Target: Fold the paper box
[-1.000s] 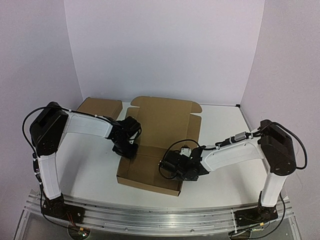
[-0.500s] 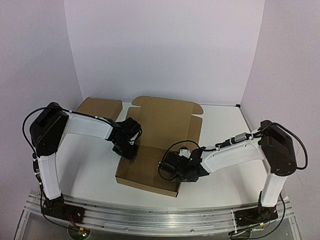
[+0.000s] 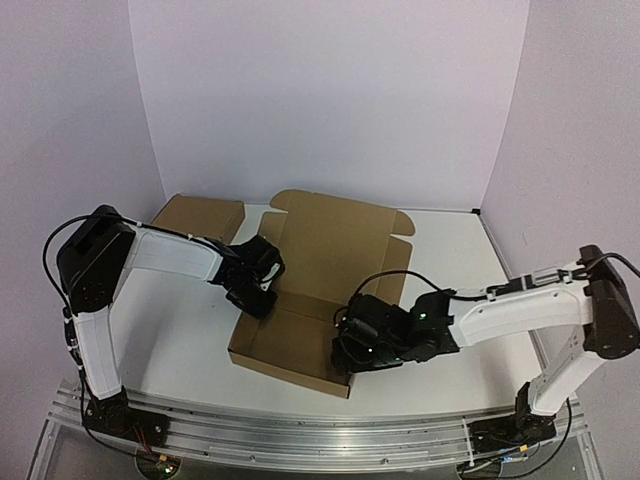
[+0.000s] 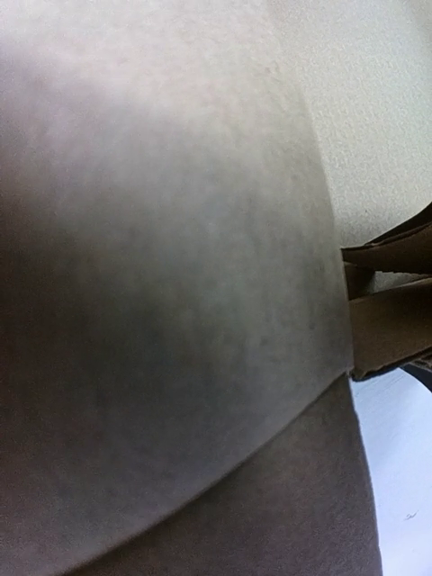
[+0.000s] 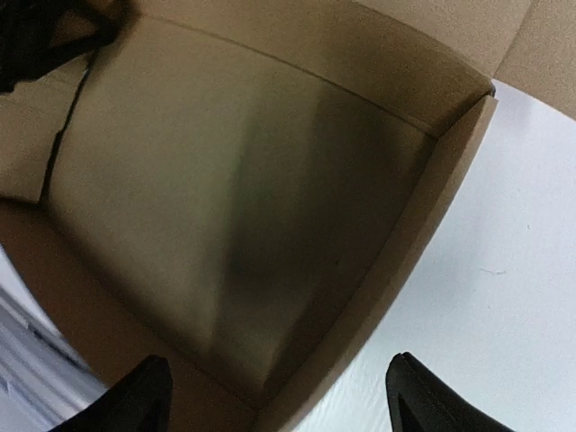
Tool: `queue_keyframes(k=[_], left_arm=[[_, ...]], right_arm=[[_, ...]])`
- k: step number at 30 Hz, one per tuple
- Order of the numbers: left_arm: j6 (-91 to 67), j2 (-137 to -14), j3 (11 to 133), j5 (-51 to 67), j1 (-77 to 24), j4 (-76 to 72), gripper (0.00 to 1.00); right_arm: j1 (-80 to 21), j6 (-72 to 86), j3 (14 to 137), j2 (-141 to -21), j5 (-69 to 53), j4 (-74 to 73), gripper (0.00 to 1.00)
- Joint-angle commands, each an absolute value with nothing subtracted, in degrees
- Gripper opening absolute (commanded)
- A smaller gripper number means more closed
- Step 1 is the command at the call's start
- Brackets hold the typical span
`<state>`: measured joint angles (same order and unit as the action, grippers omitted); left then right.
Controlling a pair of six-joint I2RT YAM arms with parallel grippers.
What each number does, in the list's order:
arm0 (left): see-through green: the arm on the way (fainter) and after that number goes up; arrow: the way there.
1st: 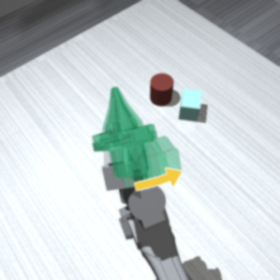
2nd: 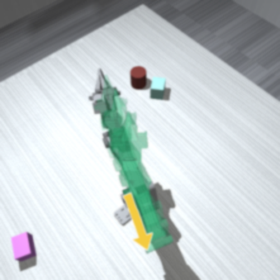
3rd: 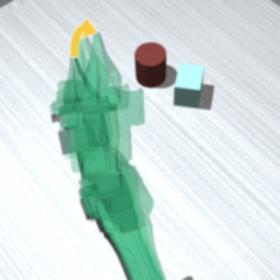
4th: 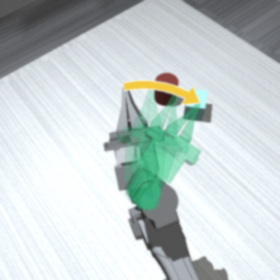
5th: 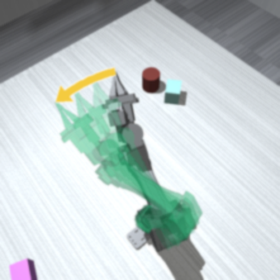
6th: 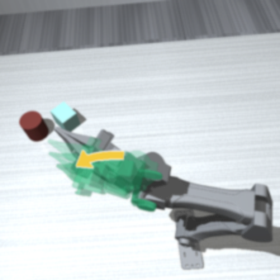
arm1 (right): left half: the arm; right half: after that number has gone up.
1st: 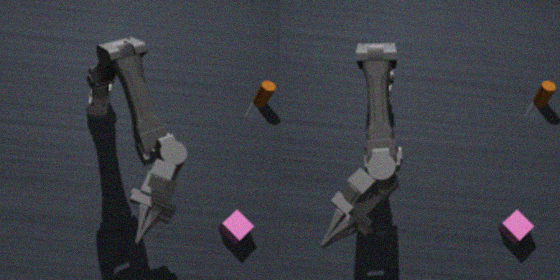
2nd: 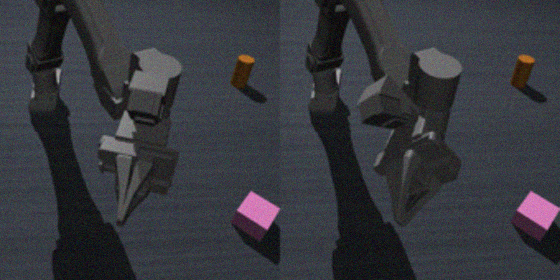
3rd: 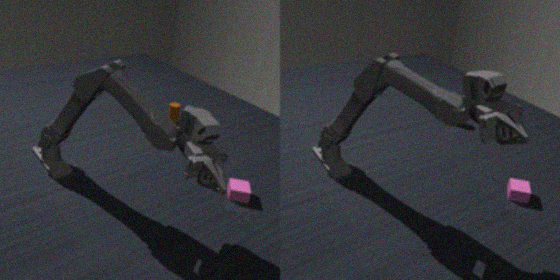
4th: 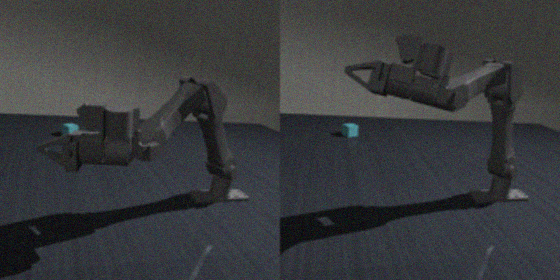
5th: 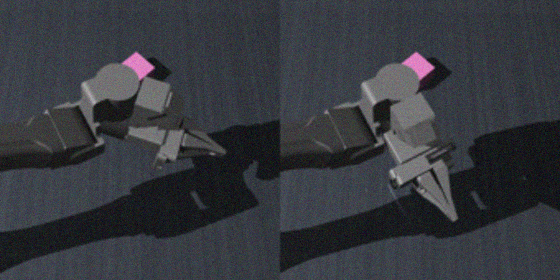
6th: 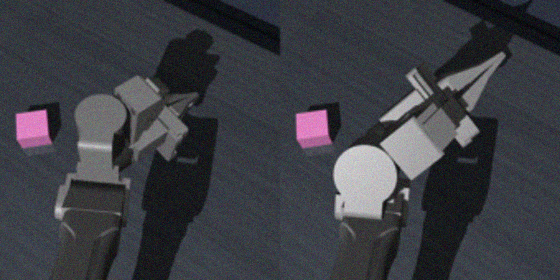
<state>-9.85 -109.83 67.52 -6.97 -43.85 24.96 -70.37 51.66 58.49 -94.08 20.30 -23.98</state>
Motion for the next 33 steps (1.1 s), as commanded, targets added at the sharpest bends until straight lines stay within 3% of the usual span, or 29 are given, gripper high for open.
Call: queue_keyframes(k=[1, 5, 8, 15, 25, 27, 29, 31, 33], left_arm=[[-4.7, -108.3, 65.3, -7.2, -43.5, 22.5, 0.00], [-1.4, -107.3, 64.5, -5.5, -43.8, 21.5, 0.00], [2.7, -106.5, 63.8, -3.1, -44.4, 20.7, 0.00], [16.1, -105.0, 62.4, 5.6, -46.7, 18.3, 0.02], [24.7, -103.9, 61.0, 7.4, -47.8, 18.8, 0.02], [24.3, -103.8, 61.0, 7.8, -47.9, 18.8, 0.02], [23.8, -103.9, 61.2, 8.1, -47.9, 18.8, 0.03], [23.2, -103.8, 61.9, 9.1, -47.9, 19.2, 0.08], [22.9, -103.4, 62.5, 10.5, -47.9, 19.9, 0.17]], right_arm=[[-70.3, 43.5, 55.5, -81.8, 7.5, -28.0, 0.87], [-68.9, 37.8, 58.7, -68.9, 2.7, -33.9, 0.90], [-59.3, 33.0, 68.5, -67.0, 2.1, -42.6, 0.94], [-35.2, 11.2, 101.2, -89.4, -10.3, -61.8, 0.98], [-28.5, -3.3, 111.8, -105.5, -30.8, -61.2, 0.97], [-28.5, -3.4, 113.6, -107.7, -34.9, -61.3, 0.93], [-28.5, -3.5, 112.9, -109.2, -36.5, -61.3, 0.82], [-28.5, -4.0, 111.5, -109.8, -39.2, -61.4, 0.65], [-28.5, -4.4, 110.1, -109.9, -40.2, -61.3, 0.39]])
